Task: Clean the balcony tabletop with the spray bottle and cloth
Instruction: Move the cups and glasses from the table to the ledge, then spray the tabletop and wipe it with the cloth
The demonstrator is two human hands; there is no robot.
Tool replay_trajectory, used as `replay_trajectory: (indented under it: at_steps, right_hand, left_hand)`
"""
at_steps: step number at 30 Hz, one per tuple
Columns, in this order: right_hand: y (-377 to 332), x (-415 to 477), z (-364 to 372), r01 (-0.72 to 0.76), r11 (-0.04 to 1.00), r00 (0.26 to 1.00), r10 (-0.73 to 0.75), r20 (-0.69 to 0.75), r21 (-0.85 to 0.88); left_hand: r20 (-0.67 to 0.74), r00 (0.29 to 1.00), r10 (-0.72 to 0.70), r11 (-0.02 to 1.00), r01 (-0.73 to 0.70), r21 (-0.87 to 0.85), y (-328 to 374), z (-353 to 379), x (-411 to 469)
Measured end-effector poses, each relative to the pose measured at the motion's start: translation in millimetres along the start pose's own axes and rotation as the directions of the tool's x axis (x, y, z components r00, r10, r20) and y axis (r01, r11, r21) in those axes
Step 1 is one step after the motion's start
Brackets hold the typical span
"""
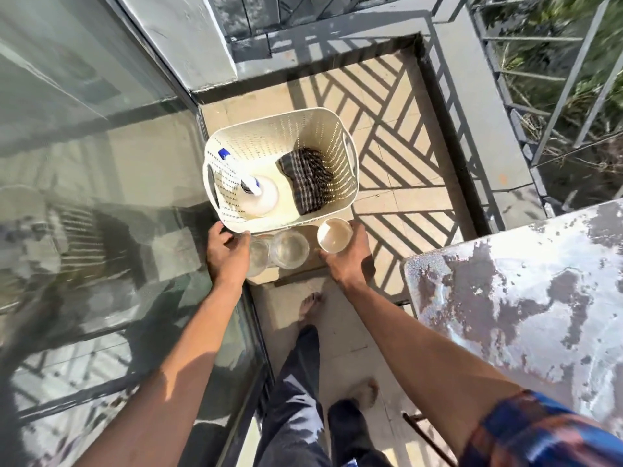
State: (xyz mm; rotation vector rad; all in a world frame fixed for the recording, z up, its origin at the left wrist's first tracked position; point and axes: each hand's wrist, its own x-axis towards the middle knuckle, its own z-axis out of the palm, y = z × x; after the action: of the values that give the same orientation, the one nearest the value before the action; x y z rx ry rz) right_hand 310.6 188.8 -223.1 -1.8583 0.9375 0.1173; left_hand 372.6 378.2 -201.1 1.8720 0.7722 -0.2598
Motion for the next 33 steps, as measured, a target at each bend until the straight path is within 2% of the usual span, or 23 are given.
replay_trajectory:
  at_steps: [4,12,16,18,19,21,24,28,30,33]
  right_hand:
    - [10,4,6,0.026,0.999,0.999,-0.025,-0.031,0.021]
    - [11,-11,-14,-0.043,0.992,0.989,0.026,0.146,0.115]
    - [-6,-37,-40,-0.095,0.987,0.97,0.062,0.234,0.13]
    - [-10,-51,-48,-0.12,0.987,0.977,0.098,0.191,0.109]
    - [-11,-57,-49,-0.095,0.992,0.987,0.082,0.141,0.084]
    - [-13,-63,-50,0.046,0.999,0.997,-0.047,0.06,0.012]
    - [-36,-60,-50,0.267,0.964,0.963,-0.266,0.047,-0.004]
    - [-95,-28,-45,0.454,0.889,0.888,-0.448,0.101,-0.058]
    - [-117,2,-30,0.428,0.893,0.892,-0.393,0.224,-0.139]
    - [-132,55,2,0.331,0.882,0.894,-0.179,0.411,-0.335]
  left_hand:
    - [-0.016,1.0,0.016,1.0,-0.016,0.014,-1,2,2]
    - [-0.039,0.999,0.034,0.999,-0.035,-0.025,2,-7,-3]
    - [-0.106,0.981,0.165,0.986,-0.166,0.002,10,-12,-8]
    - [-0.088,0.964,0.249,0.968,-0.25,0.007,13,-15,-9]
    - [-0.069,0.955,0.287,0.958,-0.288,0.008,15,-16,-9]
    - [-0.021,0.93,0.367,0.929,-0.366,0.052,20,-18,-10]
    - [0.037,0.898,0.439,0.894,-0.44,0.087,33,-18,-10]
    - [0.103,0.916,0.387,0.915,-0.396,0.075,47,-9,4]
    - [0.177,0.923,0.341,0.923,-0.364,0.122,53,-2,9]
    - [0.209,0.942,0.263,0.92,-0.31,0.239,57,10,23]
